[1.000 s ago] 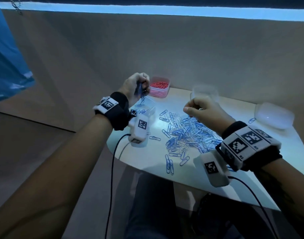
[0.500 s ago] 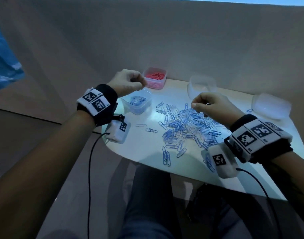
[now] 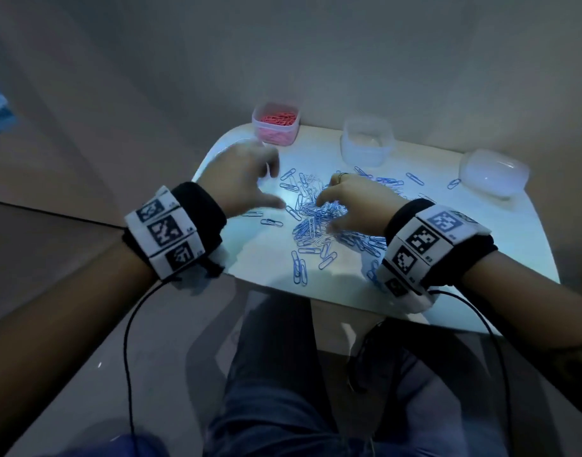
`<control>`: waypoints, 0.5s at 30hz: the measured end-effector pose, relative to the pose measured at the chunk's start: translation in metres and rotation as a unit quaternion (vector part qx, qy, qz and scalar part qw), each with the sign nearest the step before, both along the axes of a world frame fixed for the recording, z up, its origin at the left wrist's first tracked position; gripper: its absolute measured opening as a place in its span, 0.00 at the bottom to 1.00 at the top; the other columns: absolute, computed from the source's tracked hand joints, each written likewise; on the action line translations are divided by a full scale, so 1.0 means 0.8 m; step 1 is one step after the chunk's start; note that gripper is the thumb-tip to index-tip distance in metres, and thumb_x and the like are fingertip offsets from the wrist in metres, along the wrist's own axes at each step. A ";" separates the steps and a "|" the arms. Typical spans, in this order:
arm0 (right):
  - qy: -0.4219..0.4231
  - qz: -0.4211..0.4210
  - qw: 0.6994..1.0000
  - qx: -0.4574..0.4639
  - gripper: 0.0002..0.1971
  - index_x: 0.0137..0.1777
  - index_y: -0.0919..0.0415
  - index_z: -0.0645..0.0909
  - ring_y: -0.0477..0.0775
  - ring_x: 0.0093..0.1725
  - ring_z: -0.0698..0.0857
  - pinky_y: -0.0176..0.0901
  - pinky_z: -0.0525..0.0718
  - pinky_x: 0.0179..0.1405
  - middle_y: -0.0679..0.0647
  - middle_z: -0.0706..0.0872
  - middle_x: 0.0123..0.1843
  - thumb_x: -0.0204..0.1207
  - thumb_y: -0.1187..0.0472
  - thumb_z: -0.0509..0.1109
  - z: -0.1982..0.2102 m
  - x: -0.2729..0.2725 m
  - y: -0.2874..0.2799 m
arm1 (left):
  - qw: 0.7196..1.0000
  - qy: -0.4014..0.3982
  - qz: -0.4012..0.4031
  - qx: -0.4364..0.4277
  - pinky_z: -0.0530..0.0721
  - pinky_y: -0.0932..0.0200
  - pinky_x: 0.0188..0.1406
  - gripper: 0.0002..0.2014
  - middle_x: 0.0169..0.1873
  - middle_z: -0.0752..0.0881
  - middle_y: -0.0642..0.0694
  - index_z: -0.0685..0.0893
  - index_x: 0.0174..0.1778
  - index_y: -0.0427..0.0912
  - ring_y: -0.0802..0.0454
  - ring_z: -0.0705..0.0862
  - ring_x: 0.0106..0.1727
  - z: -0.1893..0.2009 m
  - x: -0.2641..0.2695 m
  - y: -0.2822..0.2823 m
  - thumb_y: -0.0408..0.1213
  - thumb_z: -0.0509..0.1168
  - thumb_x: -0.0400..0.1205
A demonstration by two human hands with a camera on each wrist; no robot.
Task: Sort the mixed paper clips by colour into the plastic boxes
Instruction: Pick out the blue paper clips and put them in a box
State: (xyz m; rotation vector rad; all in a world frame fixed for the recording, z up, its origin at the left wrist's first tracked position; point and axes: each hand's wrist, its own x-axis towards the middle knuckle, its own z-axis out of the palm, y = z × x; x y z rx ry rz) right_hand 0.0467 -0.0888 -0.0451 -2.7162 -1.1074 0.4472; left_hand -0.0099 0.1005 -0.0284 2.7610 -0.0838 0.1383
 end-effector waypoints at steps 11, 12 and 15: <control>-0.026 -0.054 0.998 -0.008 0.18 0.55 0.55 0.81 0.55 0.62 0.76 0.43 0.72 0.48 0.53 0.79 0.59 0.71 0.45 0.72 -0.012 -0.001 -0.002 | 0.986 0.166 0.023 -0.016 0.71 0.58 0.42 0.18 0.39 0.78 0.46 0.79 0.50 0.38 0.49 0.75 0.43 -0.048 -0.001 -0.056 0.47 0.73 0.73; -0.028 -0.057 0.998 -0.013 0.18 0.55 0.56 0.80 0.56 0.62 0.76 0.44 0.73 0.48 0.54 0.79 0.59 0.71 0.46 0.73 -0.013 0.001 -0.001 | 0.985 0.169 0.023 -0.012 0.70 0.59 0.41 0.17 0.38 0.78 0.47 0.79 0.48 0.39 0.50 0.75 0.43 -0.047 0.002 -0.058 0.45 0.74 0.73; -0.016 -0.056 0.998 -0.029 0.19 0.57 0.57 0.79 0.57 0.62 0.77 0.47 0.76 0.53 0.55 0.79 0.60 0.69 0.52 0.76 -0.008 0.006 -0.001 | 0.984 0.173 0.026 -0.025 0.70 0.61 0.32 0.13 0.32 0.75 0.51 0.78 0.42 0.42 0.52 0.75 0.35 -0.043 0.007 -0.058 0.41 0.75 0.72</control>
